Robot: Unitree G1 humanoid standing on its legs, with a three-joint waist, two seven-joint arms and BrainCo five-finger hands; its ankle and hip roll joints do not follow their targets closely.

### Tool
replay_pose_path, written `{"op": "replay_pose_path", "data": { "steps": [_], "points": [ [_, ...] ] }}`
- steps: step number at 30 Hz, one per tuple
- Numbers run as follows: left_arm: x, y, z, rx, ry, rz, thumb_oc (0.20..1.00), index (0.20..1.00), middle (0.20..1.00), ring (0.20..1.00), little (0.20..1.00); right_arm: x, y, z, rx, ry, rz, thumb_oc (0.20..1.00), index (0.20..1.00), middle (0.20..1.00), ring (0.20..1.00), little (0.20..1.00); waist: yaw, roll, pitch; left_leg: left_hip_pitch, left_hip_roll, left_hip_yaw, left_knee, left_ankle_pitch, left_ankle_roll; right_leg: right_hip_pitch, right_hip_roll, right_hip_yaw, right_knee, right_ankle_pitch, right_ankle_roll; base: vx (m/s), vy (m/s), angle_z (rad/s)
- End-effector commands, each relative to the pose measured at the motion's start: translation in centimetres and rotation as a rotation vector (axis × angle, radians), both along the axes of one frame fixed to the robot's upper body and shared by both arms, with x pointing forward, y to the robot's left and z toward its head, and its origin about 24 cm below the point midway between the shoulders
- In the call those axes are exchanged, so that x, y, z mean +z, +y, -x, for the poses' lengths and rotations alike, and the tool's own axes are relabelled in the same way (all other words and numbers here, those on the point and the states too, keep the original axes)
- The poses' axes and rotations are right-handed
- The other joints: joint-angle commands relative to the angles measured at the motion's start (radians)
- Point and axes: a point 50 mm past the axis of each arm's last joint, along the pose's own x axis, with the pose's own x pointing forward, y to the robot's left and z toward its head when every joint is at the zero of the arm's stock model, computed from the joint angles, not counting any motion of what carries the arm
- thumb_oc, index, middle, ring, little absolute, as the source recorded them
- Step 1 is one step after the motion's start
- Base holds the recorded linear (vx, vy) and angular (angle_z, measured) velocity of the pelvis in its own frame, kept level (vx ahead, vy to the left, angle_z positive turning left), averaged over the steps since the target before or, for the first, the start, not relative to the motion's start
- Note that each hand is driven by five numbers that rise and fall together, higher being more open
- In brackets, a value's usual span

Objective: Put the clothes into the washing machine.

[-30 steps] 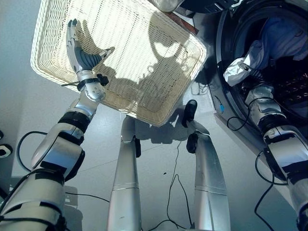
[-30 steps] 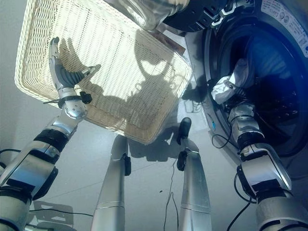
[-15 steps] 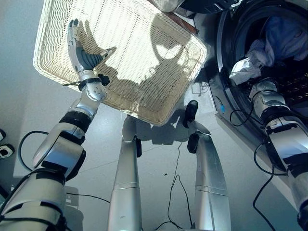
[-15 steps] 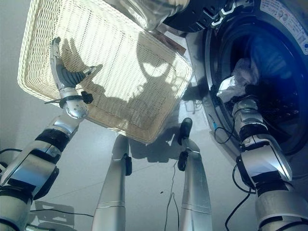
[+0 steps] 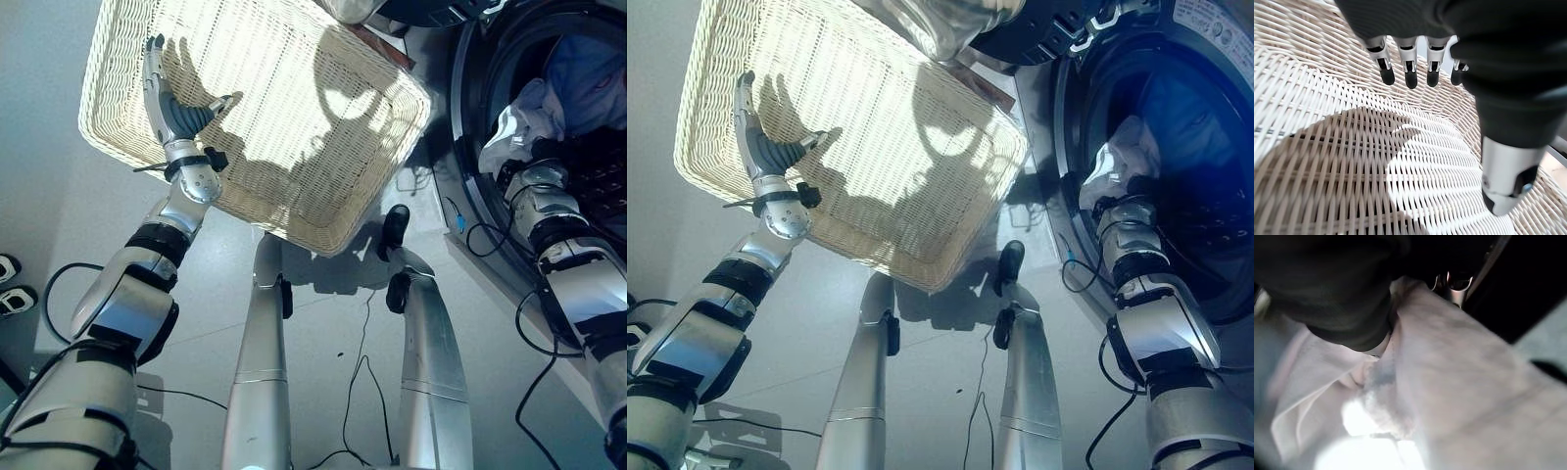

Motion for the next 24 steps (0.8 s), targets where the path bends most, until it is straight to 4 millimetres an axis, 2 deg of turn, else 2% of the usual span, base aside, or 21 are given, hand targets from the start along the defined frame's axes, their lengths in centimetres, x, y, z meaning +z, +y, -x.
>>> {"op": "replay_pose_path", "data": {
  "steps": [1, 3, 4, 6, 9, 11, 12, 13, 15, 18, 19, 21, 24],
  "points": [
    [0.2, 0.6, 0.6, 0.022, -0.080, 0.032, 1.000, 1.000, 1.000, 1.000, 1.000, 1.7, -4.8, 3.6, -0.279, -0.250, -0.086, 0.200, 0.200, 0.200, 0.200, 0.200, -0.032, 0.048, -0.011, -0.007, -0.077, 0.034, 0.157, -0.173, 0.067, 0.108, 0.091, -0.049, -0.275, 0.182, 0.046, 0.00, 0.000, 0.00],
    [0.0, 0.6, 0.7, 0.025, -0.080, 0.029, 1.000, 1.000, 1.000, 1.000, 1.000, 2.9, -5.2, 4.4, -0.354, -0.340, -0.103, 0.200, 0.200, 0.200, 0.200, 0.200, -0.032, 0.043, -0.011, -0.005, -0.077, 0.032, 0.156, -0.175, 0.068, 0.111, 0.091, -0.051, -0.277, 0.183, 0.049, 0.00, 0.000, 0.00],
    [0.1, 0.7, 0.8, 0.028, -0.081, 0.027, 1.000, 1.000, 1.000, 1.000, 1.000, 4.5, -5.5, 5.1, -0.417, -0.420, -0.105, 0.200, 0.200, 0.200, 0.200, 0.200, -0.034, 0.038, -0.011, -0.004, -0.077, 0.030, 0.154, -0.177, 0.068, 0.113, 0.090, -0.052, -0.278, 0.185, 0.050, 0.00, 0.000, 0.00],
    [0.2, 1.1, 0.9, 0.032, -0.080, 0.024, 1.000, 1.000, 1.000, 1.000, 1.000, 6.2, -5.7, 6.1, -0.501, -0.500, -0.107, 0.200, 0.200, 0.200, 0.200, 0.200, -0.038, 0.031, -0.011, -0.002, -0.076, 0.027, 0.153, -0.178, 0.069, 0.117, 0.092, -0.053, -0.281, 0.186, 0.052, 0.00, 0.000, 0.00],
    [0.7, 2.0, 1.0, 0.040, -0.075, 0.015, 1.000, 1.000, 1.000, 1.000, 1.000, 7.9, -7.0, 7.8, -0.603, -0.553, -0.071, 0.200, 0.200, 0.200, 0.200, 0.200, -0.043, 0.018, -0.011, 0.005, -0.072, 0.024, 0.148, -0.178, 0.070, 0.127, 0.093, -0.055, -0.286, 0.189, 0.055, 0.00, 0.000, 0.00],
    [1.0, 2.4, 1.0, 0.041, -0.074, 0.016, 1.000, 1.000, 1.000, 1.000, 1.000, 8.1, -7.5, 7.9, -0.563, -0.508, -0.008, 0.200, 0.200, 0.200, 0.200, 0.200, -0.047, 0.015, -0.011, 0.007, -0.071, 0.024, 0.148, -0.177, 0.070, 0.130, 0.092, -0.057, -0.287, 0.192, 0.057, 0.00, 0.000, 0.00],
    [1.4, 2.7, 1.0, 0.039, -0.073, 0.015, 1.000, 1.000, 1.000, 1.000, 1.000, 8.4, -7.5, 7.6, -0.520, -0.467, 0.056, 0.479, 0.479, 0.479, 0.479, 0.479, -0.046, 0.013, -0.011, 0.009, -0.074, 0.022, 0.149, -0.177, 0.071, 0.132, 0.092, -0.057, -0.289, 0.193, 0.057, 0.00, 0.000, 0.00],
    [1.6, 2.8, 1.0, 0.037, -0.073, 0.014, 1.000, 1.000, 1.000, 1.000, 1.000, 8.4, -7.4, 7.2, -0.479, -0.441, 0.073, 1.000, 1.000, 1.000, 1.000, 1.000, -0.046, 0.013, -0.011, 0.010, -0.074, 0.021, 0.149, -0.178, 0.071, 0.132, 0.091, -0.058, -0.288, 0.192, 0.056, 0.00, 0.000, 0.00],
    [1.8, 2.7, 0.9, 0.033, -0.073, 0.014, 1.000, 1.000, 1.000, 1.000, 1.000, 8.3, -7.4, 6.9, -0.454, -0.388, 0.129, 1.000, 1.000, 1.000, 1.000, 1.000, -0.045, 0.014, -0.011, 0.010, -0.074, 0.020, 0.146, -0.178, 0.072, 0.130, 0.089, -0.058, -0.289, 0.192, 0.056, 0.00, 0.000, 0.00],
    [2.4, 2.3, 0.8, 0.021, -0.077, 0.006, 1.000, 1.000, 1.000, 1.000, 1.000, 7.8, -6.3, 5.6, -0.411, -0.155, 0.416, 1.000, 1.000, 1.000, 1.000, 1.000, -0.042, 0.017, -0.011, 0.009, -0.079, 0.022, 0.147, -0.177, 0.077, 0.128, 0.088, -0.061, -0.287, 0.191, 0.055, 0.00, 0.000, 0.00],
    [2.5, 2.3, 0.7, 0.020, -0.078, 0.005, 1.000, 1.000, 1.000, 1.000, 1.000, 7.6, -6.0, 5.3, -0.395, -0.117, 0.437, 1.000, 1.000, 1.000, 1.000, 1.000, -0.042, 0.018, -0.011, 0.007, -0.081, 0.021, 0.148, -0.177, 0.078, 0.127, 0.088, -0.061, -0.286, 0.191, 0.054, 0.00, 0.000, 0.00],
    [2.9, 1.7, 0.6, 0.014, -0.081, 0.002, 1.000, 1.000, 1.000, 1.000, 1.000, 6.8, -5.1, 4.2, -0.371, 0.087, 0.619, 1.000, 1.000, 1.000, 1.000, 1.000, -0.039, 0.022, -0.011, 0.002, -0.084, 0.024, 0.151, -0.179, 0.080, 0.123, 0.085, -0.063, -0.286, 0.187, 0.052, 0.00, 0.000, 0.00],
    [3.2, 1.5, 0.5, 0.010, -0.092, -0.002, 1.000, 1.000, 1.000, 1.000, 1.000, 6.1, -4.5, 3.5, -0.356, 0.262, 0.770, 1.000, 1.000, 1.000, 1.000, 1.000, -0.036, 0.026, -0.011, -0.004, -0.085, 0.027, 0.149, -0.176, 0.085, 0.120, 0.084, -0.066, -0.289, 0.188, 0.052, 0.00, 0.000, 0.00]
  ]
}}
